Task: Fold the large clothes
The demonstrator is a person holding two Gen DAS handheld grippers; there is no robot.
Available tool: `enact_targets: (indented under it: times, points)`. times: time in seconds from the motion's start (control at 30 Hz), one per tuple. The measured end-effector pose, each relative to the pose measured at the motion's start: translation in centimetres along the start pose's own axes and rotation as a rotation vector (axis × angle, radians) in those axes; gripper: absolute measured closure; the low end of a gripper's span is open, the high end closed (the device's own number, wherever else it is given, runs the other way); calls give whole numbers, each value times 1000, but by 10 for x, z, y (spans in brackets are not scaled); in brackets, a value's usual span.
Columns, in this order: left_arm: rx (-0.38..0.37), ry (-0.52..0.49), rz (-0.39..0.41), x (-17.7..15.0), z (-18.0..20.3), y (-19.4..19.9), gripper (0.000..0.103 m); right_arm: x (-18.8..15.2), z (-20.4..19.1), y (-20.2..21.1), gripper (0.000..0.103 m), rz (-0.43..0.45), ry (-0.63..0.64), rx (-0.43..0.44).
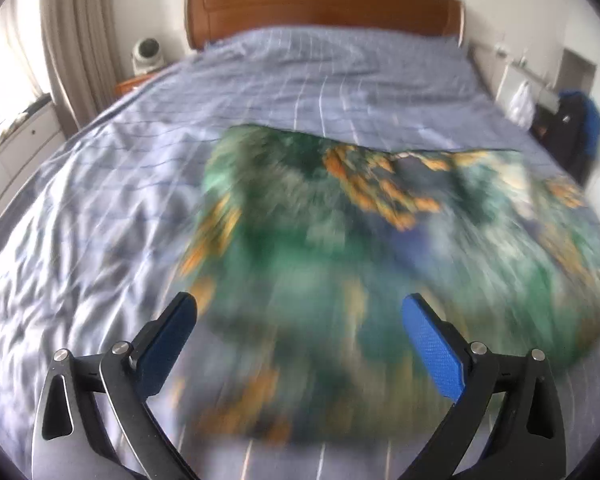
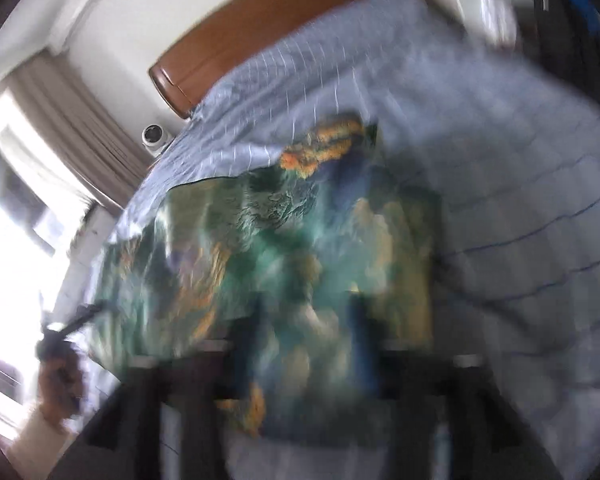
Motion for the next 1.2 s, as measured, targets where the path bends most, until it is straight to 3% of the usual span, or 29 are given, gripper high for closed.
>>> enact_targets:
  times: [0.07, 0.17, 0.23, 0.27, 0.33, 0.37, 0.57, 0.67, 0.73, 0.8, 0.93, 0.97, 1.0, 1.07, 1.2]
  points:
    - [30, 4, 23, -33, -14, 25, 1, -22, -2, 30, 28, 89, 66, -128]
    - [174, 46, 46, -85, -43, 31, 0, -52, 38, 57, 19, 129, 42, -379]
    - [221, 131, -26, -114, -68, 3, 0, -72, 67, 43, 19, 98, -34, -511]
    - [190, 184, -79, -121, -78, -10, 0, -77, 80, 34, 19, 72, -51, -530]
    - [129, 272, -87, -119, -91, -17, 0, -93, 107, 7, 7, -26, -136, -490]
    - [124, 282, -87, -118, -92, -17, 0, -91, 106, 8, 0, -1, -127, -472]
    - [117, 283, -48, -126, -90, -10, 0, -95, 107, 20, 0, 68, -148, -381]
    - [135, 263, -103, -120, -91, -14, 0, -100, 111, 24, 0, 91, -168, -356]
    - [111, 232, -175, -101, -92, -13, 2, -96, 106, 10, 0, -6, -141, -402]
    - [67, 245, -113, -77, -94, -1, 1, -85, 97, 1, 0, -84, -102, -446]
    - [138, 319, 24, -42, -117, 8, 0, -52, 83, 22, 0, 53, 7, -591]
    - [165, 347, 39, -43, -124, 1, 0, -51, 86, 18, 0, 54, 15, -629]
    - [201, 376, 30, -49, -133, -13, 0, -57, 97, 3, 0, -3, -2, -664]
    - [260, 449, -76, -82, -147, -47, 0, -80, 120, -33, 0, -157, -70, -651]
    - [201, 499, 2, -90, -153, -42, 0, -81, 115, -30, 0, -101, -59, -658]
Point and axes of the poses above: each gripper's, at about its wrist camera, not at the fingertips, and y roughly against the way its jaws point, z to its right, x to its top, the point moved 3 cm from there along -y, roughly the way its jaws point, and after that the axes turned 6 degrees about z, right-handed, at the moved point
